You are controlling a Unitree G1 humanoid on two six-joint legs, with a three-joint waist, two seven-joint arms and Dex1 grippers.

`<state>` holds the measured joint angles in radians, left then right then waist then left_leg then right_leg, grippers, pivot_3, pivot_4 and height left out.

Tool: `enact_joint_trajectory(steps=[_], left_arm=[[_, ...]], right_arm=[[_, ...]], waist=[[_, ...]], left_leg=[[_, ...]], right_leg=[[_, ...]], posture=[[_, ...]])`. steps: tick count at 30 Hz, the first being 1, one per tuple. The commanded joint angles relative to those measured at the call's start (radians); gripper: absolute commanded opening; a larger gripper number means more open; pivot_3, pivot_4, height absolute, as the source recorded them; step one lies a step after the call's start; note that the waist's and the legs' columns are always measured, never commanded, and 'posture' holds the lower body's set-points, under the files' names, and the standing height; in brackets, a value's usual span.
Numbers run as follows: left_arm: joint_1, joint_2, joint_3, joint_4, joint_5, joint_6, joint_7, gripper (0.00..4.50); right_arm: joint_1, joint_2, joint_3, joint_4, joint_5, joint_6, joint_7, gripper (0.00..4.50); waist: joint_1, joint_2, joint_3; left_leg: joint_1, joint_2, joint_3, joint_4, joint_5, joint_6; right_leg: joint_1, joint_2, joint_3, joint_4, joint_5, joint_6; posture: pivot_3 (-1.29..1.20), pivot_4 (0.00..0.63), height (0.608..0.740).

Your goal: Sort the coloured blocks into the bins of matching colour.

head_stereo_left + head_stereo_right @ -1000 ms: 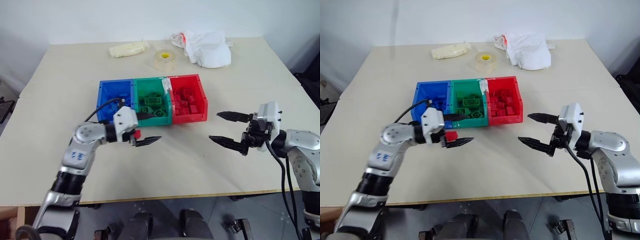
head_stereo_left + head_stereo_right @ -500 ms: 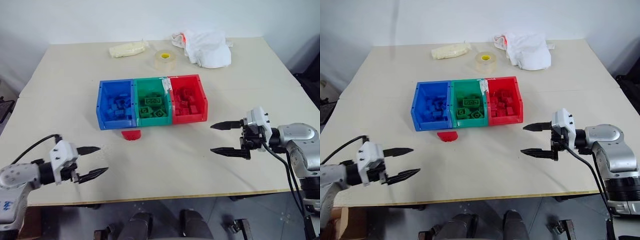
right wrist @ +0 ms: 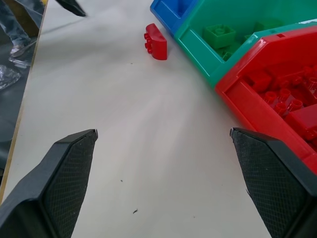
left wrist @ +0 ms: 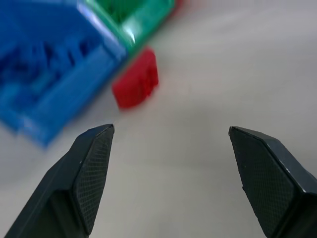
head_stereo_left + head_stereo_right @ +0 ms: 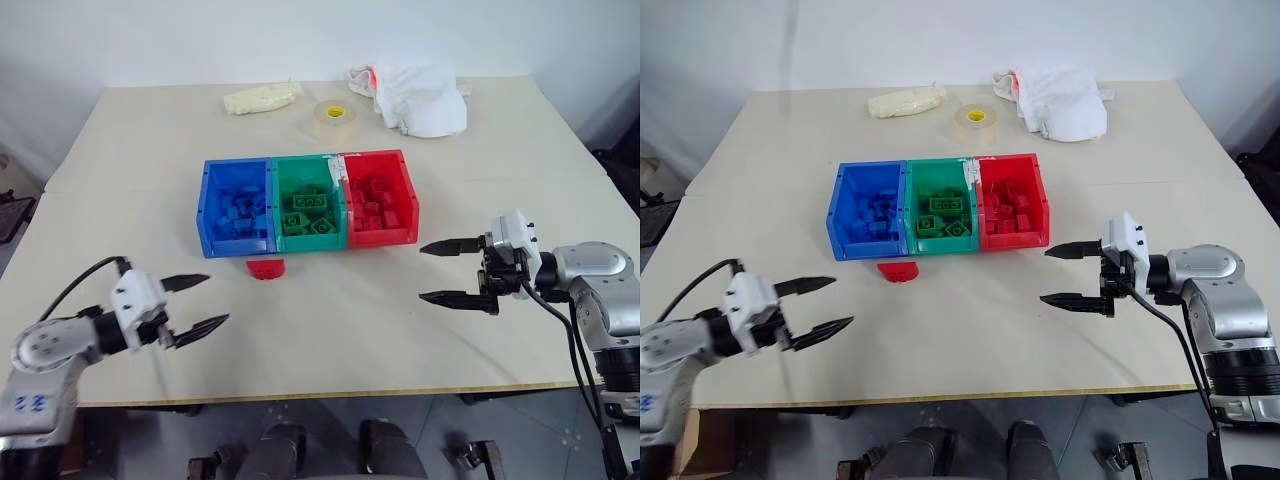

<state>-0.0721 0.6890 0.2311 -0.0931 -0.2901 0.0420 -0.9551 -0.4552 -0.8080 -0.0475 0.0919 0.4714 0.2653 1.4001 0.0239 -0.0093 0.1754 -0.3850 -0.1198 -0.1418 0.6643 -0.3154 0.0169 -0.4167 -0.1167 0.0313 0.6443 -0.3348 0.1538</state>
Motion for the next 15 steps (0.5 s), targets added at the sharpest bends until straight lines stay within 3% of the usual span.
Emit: enact_joint_trajectory(steps=[1, 15], left_arm=[[-0.092, -0.015, -0.076, 0.154, 0.105, -0.089, 0.045, 3.94], [-0.314, -0.098, -0.219, 0.456, 0.143, -0.212, 0.01, 3.94]], right_arm=[[0.02, -0.005, -0.029, -0.06, 0.017, 0.001, -0.019, 4.5], [0.156, -0.012, -0.1, -0.18, 0.047, 0.023, -0.098, 4.5]], waist=[[0.0, 0.0, 0.0], [0.0, 0.0, 0.0]], left_leg=[[0.0, 0.0, 0.0, 0.0, 0.0, 0.0], [0.0, 0.0, 0.002, 0.002, 0.0, 0.0]], right_leg=[[0.0, 0.0, 0.0, 0.0, 0.0, 0.0], [-0.001, 0.001, 0.001, 0.003, 0.0, 0.0]], posture=[[0.0, 0.15, 0.74], [0.0, 0.15, 0.74]])
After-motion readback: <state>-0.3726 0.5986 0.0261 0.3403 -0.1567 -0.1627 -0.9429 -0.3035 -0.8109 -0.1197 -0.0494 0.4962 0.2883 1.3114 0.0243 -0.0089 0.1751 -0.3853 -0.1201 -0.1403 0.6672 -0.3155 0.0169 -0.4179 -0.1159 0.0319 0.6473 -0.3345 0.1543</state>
